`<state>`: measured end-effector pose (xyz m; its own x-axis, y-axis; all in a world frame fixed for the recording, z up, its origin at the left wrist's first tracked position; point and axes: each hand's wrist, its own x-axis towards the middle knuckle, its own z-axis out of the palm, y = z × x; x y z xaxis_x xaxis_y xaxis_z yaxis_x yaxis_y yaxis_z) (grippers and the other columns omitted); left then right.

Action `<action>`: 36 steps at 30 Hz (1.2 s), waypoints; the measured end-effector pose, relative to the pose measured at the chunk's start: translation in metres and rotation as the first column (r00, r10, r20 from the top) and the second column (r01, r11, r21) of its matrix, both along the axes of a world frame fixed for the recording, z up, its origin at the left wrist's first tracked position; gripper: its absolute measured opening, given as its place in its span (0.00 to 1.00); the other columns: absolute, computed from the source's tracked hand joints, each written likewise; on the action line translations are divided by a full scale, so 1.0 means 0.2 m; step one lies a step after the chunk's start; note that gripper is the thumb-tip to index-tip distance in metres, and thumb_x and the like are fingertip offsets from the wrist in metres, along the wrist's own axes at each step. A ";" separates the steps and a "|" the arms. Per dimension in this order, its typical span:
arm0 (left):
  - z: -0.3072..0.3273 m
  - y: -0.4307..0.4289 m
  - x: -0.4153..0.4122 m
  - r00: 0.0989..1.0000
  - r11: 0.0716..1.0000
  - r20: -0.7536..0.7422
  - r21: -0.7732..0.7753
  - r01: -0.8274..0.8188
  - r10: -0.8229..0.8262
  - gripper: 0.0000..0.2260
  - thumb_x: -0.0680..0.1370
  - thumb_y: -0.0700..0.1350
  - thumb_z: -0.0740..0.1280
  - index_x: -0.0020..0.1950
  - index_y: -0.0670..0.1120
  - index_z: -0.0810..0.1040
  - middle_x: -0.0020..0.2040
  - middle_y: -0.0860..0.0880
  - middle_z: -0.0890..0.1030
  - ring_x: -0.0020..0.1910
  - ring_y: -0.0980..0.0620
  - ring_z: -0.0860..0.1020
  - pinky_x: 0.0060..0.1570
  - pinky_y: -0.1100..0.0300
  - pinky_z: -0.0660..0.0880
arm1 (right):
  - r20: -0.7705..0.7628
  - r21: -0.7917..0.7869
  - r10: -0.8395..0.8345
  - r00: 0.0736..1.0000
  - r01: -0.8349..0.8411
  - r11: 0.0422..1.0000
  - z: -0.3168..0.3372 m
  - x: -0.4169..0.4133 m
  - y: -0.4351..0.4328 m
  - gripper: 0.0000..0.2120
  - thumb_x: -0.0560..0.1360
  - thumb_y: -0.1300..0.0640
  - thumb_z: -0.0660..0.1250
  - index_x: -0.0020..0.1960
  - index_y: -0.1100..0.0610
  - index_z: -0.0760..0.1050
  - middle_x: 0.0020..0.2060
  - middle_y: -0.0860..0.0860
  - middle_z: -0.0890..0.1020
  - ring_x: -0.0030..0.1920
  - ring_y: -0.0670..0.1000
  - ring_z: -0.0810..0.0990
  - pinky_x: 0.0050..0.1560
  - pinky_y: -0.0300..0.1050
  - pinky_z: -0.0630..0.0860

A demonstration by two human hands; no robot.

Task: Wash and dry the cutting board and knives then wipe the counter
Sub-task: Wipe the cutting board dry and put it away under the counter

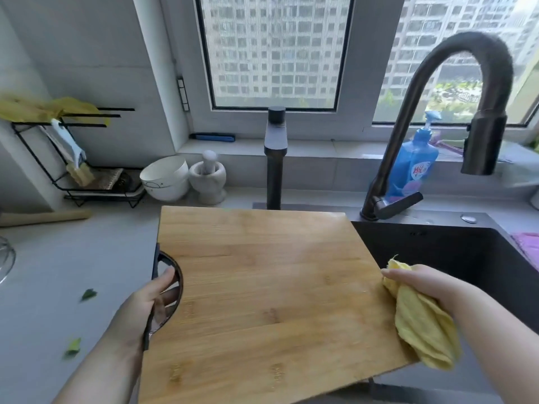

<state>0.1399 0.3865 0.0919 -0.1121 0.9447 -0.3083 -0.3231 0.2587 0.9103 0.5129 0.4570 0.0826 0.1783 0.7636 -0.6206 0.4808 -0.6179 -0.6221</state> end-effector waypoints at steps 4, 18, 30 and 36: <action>-0.08 -0.03 0.18 0.999 0.995 0.039 -0.100 -0.019 0.023 0.15 0.80 0.45 0.56 0.41 0.40 0.77 0.29 0.48 0.82 0.24 0.55 0.80 0.19 0.69 0.72 | -0.018 0.018 -0.060 0.998 0.061 0.998 -0.08 0.18 -0.05 0.14 0.72 0.52 0.69 0.47 0.64 0.74 0.42 0.61 0.80 0.40 0.59 0.80 0.38 0.46 0.75; -0.22 -0.04 0.46 0.991 0.977 -0.027 -0.165 -0.133 0.130 0.18 0.81 0.47 0.53 0.68 0.41 0.68 0.56 0.44 0.77 0.55 0.45 0.76 0.50 0.67 0.71 | -0.009 -0.006 -0.013 1.000 0.013 1.000 -0.31 0.37 0.05 0.19 0.71 0.46 0.69 0.51 0.60 0.74 0.45 0.56 0.80 0.46 0.56 0.80 0.50 0.48 0.76; -0.33 0.14 0.45 0.975 0.955 -0.152 -0.225 -0.192 0.160 0.16 0.81 0.45 0.57 0.64 0.37 0.70 0.46 0.44 0.80 0.40 0.48 0.81 0.21 0.70 0.73 | 0.014 0.599 -0.196 0.981 0.148 0.787 -0.14 0.21 0.06 0.23 0.72 0.54 0.70 0.63 0.59 0.68 0.50 0.53 0.77 0.45 0.50 0.72 0.46 0.44 0.69; -0.32 0.18 0.49 0.968 0.961 -0.203 -0.204 -0.187 0.145 0.21 0.81 0.42 0.56 0.68 0.28 0.62 0.63 0.27 0.67 0.54 0.39 0.79 0.18 0.73 0.68 | 0.196 0.643 0.413 0.889 -0.435 0.630 -0.14 -0.31 -0.17 0.32 0.68 0.46 0.70 0.68 0.47 0.62 0.61 0.40 0.70 0.60 0.47 0.71 0.60 0.42 0.71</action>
